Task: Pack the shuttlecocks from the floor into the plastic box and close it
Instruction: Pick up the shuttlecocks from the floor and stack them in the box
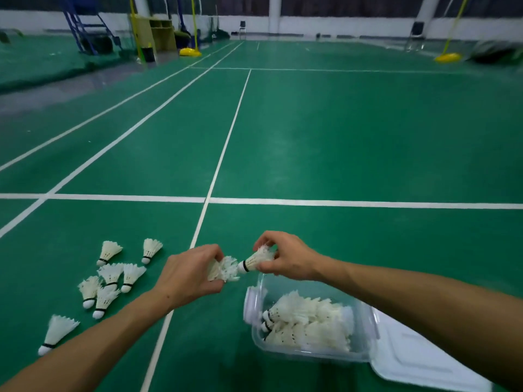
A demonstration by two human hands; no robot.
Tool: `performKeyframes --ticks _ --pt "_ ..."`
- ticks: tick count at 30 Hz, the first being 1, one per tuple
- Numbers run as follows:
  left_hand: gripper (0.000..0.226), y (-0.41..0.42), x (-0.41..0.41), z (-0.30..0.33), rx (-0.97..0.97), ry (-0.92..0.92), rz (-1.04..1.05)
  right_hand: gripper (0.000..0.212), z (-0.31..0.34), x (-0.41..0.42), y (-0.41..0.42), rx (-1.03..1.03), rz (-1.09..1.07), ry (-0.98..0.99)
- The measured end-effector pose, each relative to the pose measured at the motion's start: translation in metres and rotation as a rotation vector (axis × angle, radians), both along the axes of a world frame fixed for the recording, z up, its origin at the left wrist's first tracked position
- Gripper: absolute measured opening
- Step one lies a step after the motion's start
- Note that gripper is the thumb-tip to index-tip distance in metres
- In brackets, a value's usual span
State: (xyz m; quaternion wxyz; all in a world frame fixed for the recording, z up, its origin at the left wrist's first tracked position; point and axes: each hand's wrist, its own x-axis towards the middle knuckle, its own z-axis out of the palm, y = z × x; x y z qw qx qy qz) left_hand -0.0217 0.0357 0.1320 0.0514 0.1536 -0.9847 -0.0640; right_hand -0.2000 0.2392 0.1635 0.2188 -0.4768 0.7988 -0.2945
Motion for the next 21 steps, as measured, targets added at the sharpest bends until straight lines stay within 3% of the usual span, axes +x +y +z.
performKeyframes --ticks 5,9,13,21 --pt "0.045 0.069 -0.043 0.046 -0.027 -0.124 -0.325 0.037 0.009 -0.037 0.105 -0.061 -0.260 -0.127" --pt "0.052 0.112 -0.055 0.037 -0.089 -0.273 -0.505 0.048 -0.025 -0.041 0.149 -0.038 -0.382 -0.195" --pt "0.051 0.124 -0.060 0.011 -0.051 -0.315 -0.563 0.050 -0.049 -0.032 0.162 0.007 -0.350 -0.131" --pt "0.052 0.111 -0.084 -0.013 0.122 -0.366 -0.542 0.063 -0.088 -0.030 0.157 -0.118 -0.356 -0.247"
